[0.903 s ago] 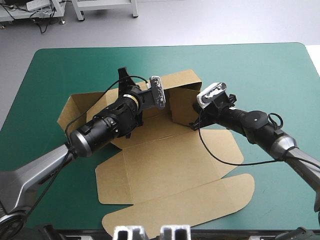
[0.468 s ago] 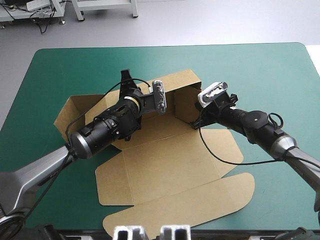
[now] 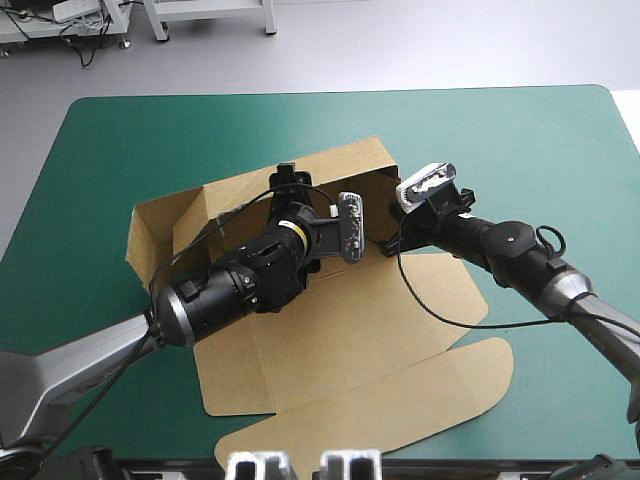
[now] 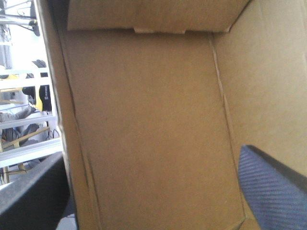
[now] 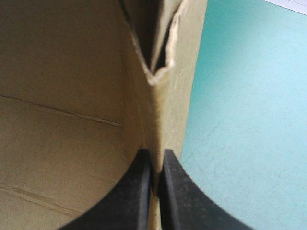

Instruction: Fold the box

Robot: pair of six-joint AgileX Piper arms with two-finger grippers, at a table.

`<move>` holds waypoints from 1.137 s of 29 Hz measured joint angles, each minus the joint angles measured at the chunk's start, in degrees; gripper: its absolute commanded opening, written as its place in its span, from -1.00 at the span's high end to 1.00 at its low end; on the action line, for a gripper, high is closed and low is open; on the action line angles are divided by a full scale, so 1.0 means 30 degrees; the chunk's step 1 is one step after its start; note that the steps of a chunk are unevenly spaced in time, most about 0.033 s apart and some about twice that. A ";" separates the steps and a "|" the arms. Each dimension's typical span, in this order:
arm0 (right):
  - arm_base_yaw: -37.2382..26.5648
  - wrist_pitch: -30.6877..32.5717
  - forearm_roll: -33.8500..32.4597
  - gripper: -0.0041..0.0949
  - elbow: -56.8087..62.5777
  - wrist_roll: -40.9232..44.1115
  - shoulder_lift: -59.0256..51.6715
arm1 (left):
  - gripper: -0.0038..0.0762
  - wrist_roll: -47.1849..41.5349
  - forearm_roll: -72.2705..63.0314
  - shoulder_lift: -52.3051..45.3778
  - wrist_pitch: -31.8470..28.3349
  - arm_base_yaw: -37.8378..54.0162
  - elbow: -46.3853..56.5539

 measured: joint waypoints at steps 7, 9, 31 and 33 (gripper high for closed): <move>0.0000 -0.0090 0.0021 0.96 0.0000 0.0005 0.0000 | 0.21 -0.1012 0.0346 -0.1376 0.0166 -0.1807 0.0000; 0.0000 -0.0148 0.0043 0.96 0.0000 0.0005 0.0000 | 0.88 -0.2025 0.0707 -0.1769 0.0466 -0.1853 0.0000; -0.2913 0.8018 -1.0206 0.96 -0.2225 0.9285 -0.1958 | 0.87 0.1067 -1.4625 -0.3859 -0.0222 1.4053 -0.1810; -0.2913 0.9074 -1.2253 0.96 -0.3167 1.1647 -0.1958 | 0.87 0.1229 -1.5571 -0.3878 -0.0158 1.5480 -0.1810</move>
